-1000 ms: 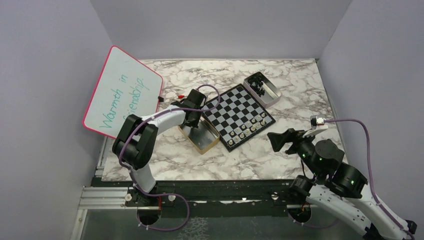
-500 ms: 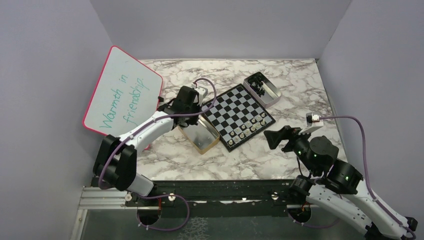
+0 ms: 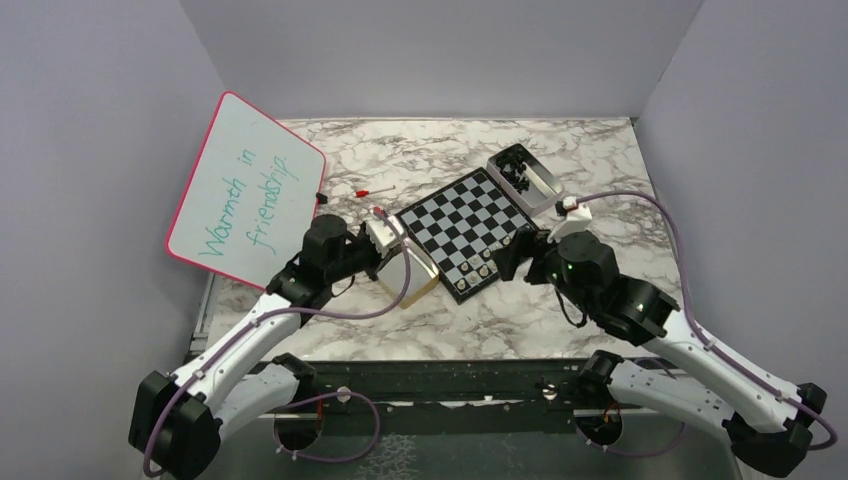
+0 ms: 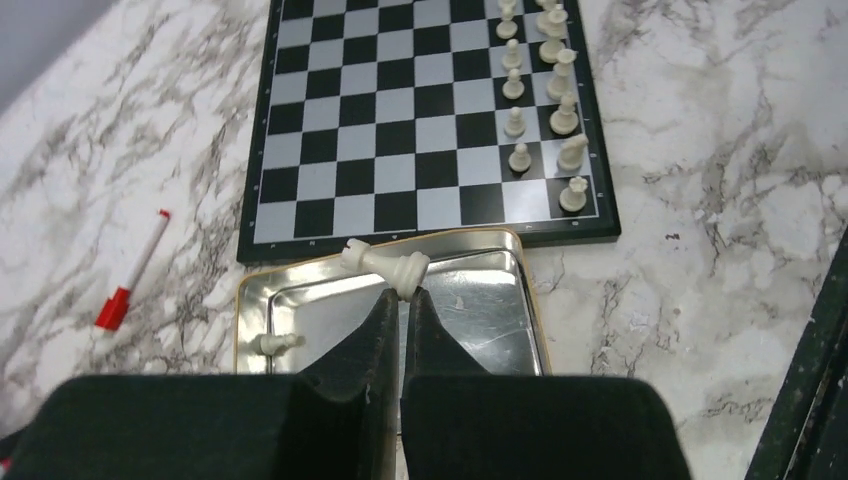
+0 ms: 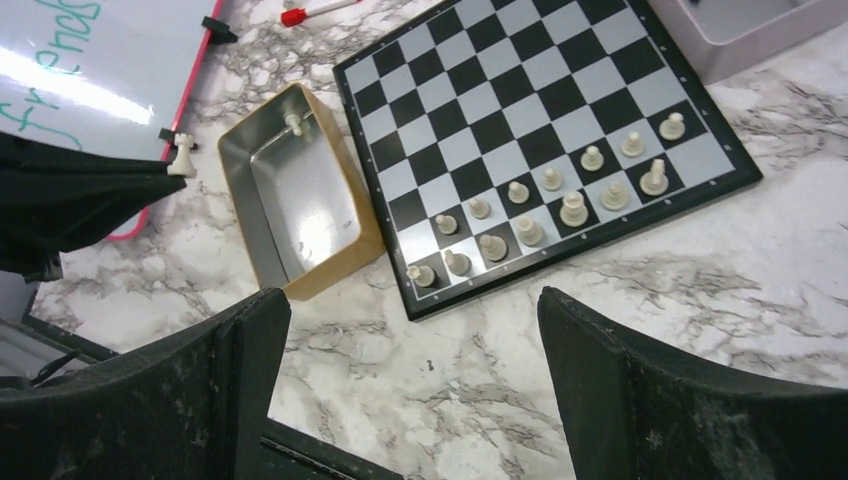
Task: Set up the chess pieces on the board
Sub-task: Place the chess piece on the chessboard.
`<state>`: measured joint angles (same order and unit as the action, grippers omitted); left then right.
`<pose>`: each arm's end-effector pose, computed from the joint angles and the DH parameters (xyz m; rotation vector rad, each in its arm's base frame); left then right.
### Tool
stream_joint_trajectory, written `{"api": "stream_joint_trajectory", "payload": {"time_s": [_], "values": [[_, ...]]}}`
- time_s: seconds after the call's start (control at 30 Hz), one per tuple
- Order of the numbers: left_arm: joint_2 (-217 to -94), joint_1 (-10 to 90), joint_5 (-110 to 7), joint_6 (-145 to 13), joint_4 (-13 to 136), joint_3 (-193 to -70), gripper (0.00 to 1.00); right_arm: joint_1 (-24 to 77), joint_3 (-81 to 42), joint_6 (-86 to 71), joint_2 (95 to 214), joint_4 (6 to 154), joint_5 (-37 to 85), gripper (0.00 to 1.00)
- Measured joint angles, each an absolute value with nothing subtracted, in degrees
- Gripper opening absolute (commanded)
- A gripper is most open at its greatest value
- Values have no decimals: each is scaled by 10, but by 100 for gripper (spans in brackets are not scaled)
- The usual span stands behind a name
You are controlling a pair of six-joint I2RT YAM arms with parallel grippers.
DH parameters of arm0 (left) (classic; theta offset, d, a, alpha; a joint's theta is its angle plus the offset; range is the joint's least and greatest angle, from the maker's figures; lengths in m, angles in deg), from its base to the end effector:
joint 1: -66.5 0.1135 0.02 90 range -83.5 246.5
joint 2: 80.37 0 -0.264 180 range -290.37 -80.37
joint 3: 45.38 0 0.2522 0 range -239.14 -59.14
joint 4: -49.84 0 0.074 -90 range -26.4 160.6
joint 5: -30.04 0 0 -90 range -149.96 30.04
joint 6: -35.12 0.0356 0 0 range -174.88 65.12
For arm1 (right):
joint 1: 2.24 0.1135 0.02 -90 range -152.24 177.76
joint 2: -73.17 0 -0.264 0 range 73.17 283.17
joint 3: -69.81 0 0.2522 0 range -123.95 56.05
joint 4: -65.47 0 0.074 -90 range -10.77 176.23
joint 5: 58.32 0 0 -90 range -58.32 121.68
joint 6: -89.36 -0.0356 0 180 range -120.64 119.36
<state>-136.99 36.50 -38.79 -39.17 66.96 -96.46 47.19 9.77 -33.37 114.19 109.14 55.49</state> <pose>0.1882 -0.1235 0.2683 0.9861 1.7113 -0.5258 0.1124 0.1092 0.3245 -0.0227 1.9992 0.5202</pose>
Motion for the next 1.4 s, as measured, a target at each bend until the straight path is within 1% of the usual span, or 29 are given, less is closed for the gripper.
{"api": "stream_joint_trajectory", "payload": {"time_s": [0.13, 0.27, 0.4, 0.43, 0.53, 0.6, 0.7, 0.9, 1.03, 1.2, 1.4], "values": [[-1315, 365, -326, -318, 637, -923, 0, 472, 57, -324, 1209, 1072, 513, 90], [-1298, 365, -267, -237, 637, -922, 0, 464, 8, -321, 1272, 1058, 442, 74], [-1284, 365, -230, -181, 641, -918, 0, 444, -40, -322, 1329, 1052, 348, 51], [-1279, 365, -226, -170, 641, -916, 0, 439, -50, -323, 1341, 1052, 326, 47], [-1268, 365, -213, -141, 647, -911, 0, 427, -79, -329, 1377, 1052, 263, 40], [-1267, 365, -209, -125, 653, -910, 0, 418, -96, -333, 1402, 1052, 216, 38], [-1266, 365, -208, -104, 659, -905, 0, 406, -115, -342, 1438, 1051, 156, 38], [-1265, 365, -208, -79, 666, -896, 0, 395, -153, -356, 1524, 1049, 51, 46], [-1264, 365, -207, -67, 667, -896, 0, 394, -209, -355, 1589, 1059, 10, 46], [-1257, 365, -205, -56, 668, -892, 0, 394, -264, -346, 1651, 1082, -24, 38], [-1255, 365, -204, -46, 670, -889, 0, 394, -288, -332, 1697, 1124, -40, 40]]}}
